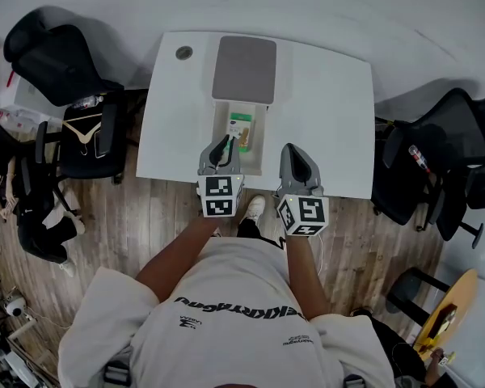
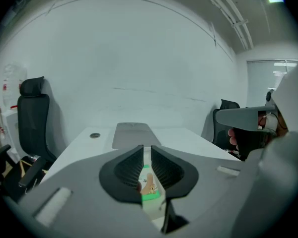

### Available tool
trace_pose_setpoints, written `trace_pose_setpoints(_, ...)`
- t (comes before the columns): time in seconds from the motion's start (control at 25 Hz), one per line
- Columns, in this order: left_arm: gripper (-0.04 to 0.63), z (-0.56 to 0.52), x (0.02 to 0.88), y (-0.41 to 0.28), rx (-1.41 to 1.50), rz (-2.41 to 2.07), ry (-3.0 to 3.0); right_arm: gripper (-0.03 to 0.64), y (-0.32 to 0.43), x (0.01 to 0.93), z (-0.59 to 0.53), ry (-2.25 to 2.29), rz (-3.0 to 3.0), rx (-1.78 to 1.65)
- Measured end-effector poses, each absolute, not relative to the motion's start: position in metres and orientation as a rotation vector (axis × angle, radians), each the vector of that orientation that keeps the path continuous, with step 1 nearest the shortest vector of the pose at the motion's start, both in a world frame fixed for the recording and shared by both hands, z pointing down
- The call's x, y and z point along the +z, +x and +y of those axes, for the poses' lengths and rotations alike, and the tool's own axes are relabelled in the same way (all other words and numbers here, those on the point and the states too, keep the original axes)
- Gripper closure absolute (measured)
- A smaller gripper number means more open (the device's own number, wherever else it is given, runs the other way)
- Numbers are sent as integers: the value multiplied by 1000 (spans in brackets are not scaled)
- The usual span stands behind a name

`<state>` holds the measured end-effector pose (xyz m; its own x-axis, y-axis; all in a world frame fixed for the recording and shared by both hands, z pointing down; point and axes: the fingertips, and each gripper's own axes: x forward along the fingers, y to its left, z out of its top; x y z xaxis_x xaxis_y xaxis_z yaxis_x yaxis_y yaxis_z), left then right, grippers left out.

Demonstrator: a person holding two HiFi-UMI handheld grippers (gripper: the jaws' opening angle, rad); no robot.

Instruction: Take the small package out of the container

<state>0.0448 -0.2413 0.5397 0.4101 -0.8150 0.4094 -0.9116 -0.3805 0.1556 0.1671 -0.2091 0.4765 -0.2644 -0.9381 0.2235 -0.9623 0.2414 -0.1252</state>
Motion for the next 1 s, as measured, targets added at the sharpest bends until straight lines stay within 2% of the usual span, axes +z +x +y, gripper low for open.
trace_pose_setpoints(0.84, 366, -270, 616, 67, 595, -1410, 2113, 617, 181, 512, -230, 1765, -2391, 470)
trace_pose_setpoints(1.0, 345, -274, 625, 67, 629, -1407, 2085, 616, 181, 517, -233, 1757, -2390, 485)
